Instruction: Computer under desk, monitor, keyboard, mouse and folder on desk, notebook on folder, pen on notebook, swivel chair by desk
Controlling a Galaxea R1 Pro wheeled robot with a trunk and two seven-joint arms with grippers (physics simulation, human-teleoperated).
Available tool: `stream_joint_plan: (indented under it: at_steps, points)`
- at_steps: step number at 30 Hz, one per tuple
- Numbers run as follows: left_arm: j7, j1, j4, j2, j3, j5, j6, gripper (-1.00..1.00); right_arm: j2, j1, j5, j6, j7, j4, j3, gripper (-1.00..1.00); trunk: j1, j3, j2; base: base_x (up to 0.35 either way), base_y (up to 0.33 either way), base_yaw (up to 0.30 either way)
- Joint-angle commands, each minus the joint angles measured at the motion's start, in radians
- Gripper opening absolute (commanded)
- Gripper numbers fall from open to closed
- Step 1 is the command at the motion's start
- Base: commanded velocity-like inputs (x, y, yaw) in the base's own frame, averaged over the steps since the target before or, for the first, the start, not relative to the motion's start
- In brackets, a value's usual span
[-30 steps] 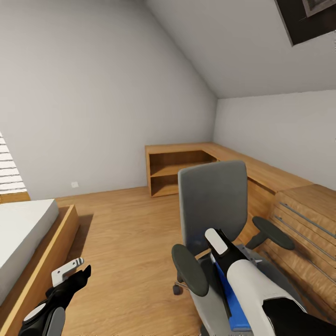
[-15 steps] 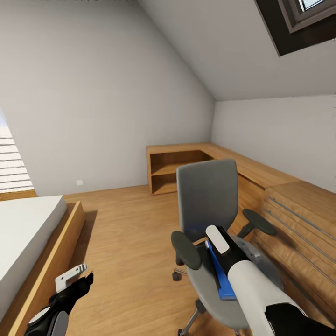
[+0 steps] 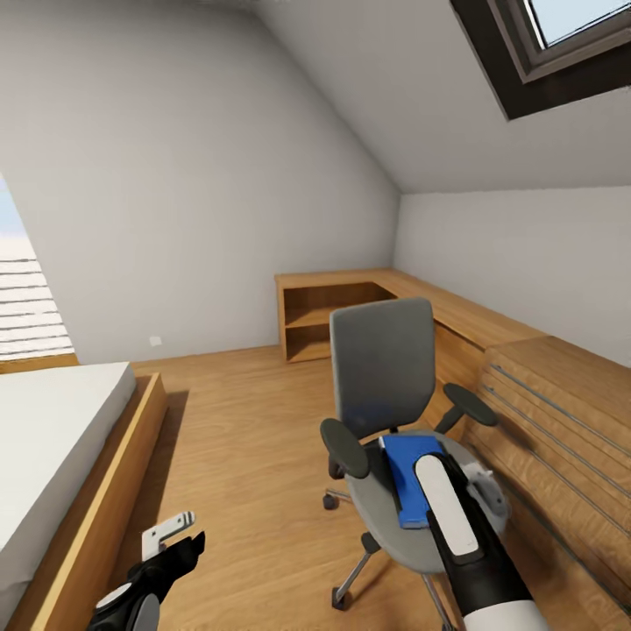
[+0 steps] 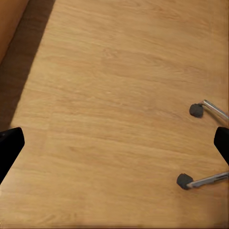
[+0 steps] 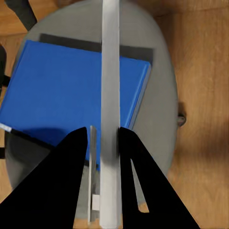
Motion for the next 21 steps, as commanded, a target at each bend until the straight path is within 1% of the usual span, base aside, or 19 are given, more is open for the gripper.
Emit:
stream_joint_plan:
  at_steps: [1,2,4,6,8,10,11,13,14,15,17,18,19,21]
  points:
    - [0.006,-0.001,0.005,-0.001,-0.005,0.008,0.003,1.00,-0.009,0.010,-0.002,0.022,-0.005,-0.026,0.001,-1.00,-0.004,0.002,0.007,-0.033,0.000,0.000]
    - [0.005,-0.001,0.018,-0.001,-0.008,0.005,0.002,1.00,-0.020,0.016,-0.003,0.040,-0.003,-0.041,0.002,-1.00,-0.008,0.005,0.014,-0.021,0.000,0.000]
    - [0.004,-0.001,0.070,0.000,-0.011,-0.005,0.000,1.00,-0.039,0.023,-0.003,0.078,0.002,-0.059,0.008,-1.00,-0.016,0.012,0.028,-0.011,0.000,0.000]
    - [0.003,-0.001,0.133,0.003,-0.012,-0.018,-0.006,1.00,-0.050,0.026,-0.002,0.109,0.014,-0.067,0.036,-1.00,-0.023,0.018,0.042,-0.005,0.000,0.000]
    - [0.001,-0.001,0.187,0.007,-0.012,-0.026,-0.035,1.00,-0.070,0.027,-0.001,0.137,0.039,-0.070,0.082,-1.00,-0.031,0.024,0.056,-0.002,0.000,0.000]
    - [0.000,-0.001,0.240,0.017,-0.012,-0.029,-0.088,1.00,-0.102,0.028,0.001,0.155,0.082,-0.072,0.140,-1.00,-0.039,0.030,0.070,0.000,0.000,0.000]
    - [-0.001,-0.001,0.255,0.020,-0.012,-0.029,-0.102,1.00,-0.111,0.028,0.002,0.157,0.095,-0.073,0.157,-1.00,-0.042,0.033,0.077,0.000,0.000,0.000]
    - [-0.001,-0.001,0.314,0.030,-0.012,-0.030,-0.157,1.00,-0.151,0.028,0.003,0.163,0.140,-0.082,0.221,-1.00,-0.050,0.040,0.091,0.000,0.000,0.000]
    - [-0.002,-0.001,0.350,0.034,-0.013,-0.031,-0.190,1.00,-0.179,0.028,0.003,0.166,0.170,-0.090,0.263,-1.00,-0.054,0.043,0.098,0.000,0.000,0.000]
    - [-0.002,-0.001,0.366,0.036,-0.013,-0.032,-0.207,1.00,-0.194,0.028,0.004,0.168,0.191,-0.094,0.285,-1.00,-0.058,0.046,0.105,0.000,0.000,0.000]
    - [-0.003,-0.001,0.377,0.037,-0.014,-0.032,-0.219,1.00,-0.206,0.028,0.004,0.171,0.211,-0.099,0.302,-1.00,-0.065,0.052,0.119,0.000,0.000,0.000]
    - [-0.002,-0.001,0.384,0.037,-0.014,-0.032,-0.228,1.00,-0.219,0.028,0.004,0.176,0.232,-0.109,0.313,-1.00,-0.069,0.055,0.126,0.000,0.000,0.000]
    - [-0.002,-0.001,0.390,0.038,-0.014,-0.032,-0.238,1.00,-0.234,0.028,0.004,0.179,0.261,-0.120,0.320,-1.00,-0.073,0.059,0.133,0.000,0.000,0.000]
    - [-0.003,-0.001,0.407,0.038,-0.014,-0.032,-0.272,1.00,-0.258,0.028,0.005,0.179,0.344,-0.131,0.326,-1.00,-0.081,0.065,0.147,0.000,0.000,0.000]
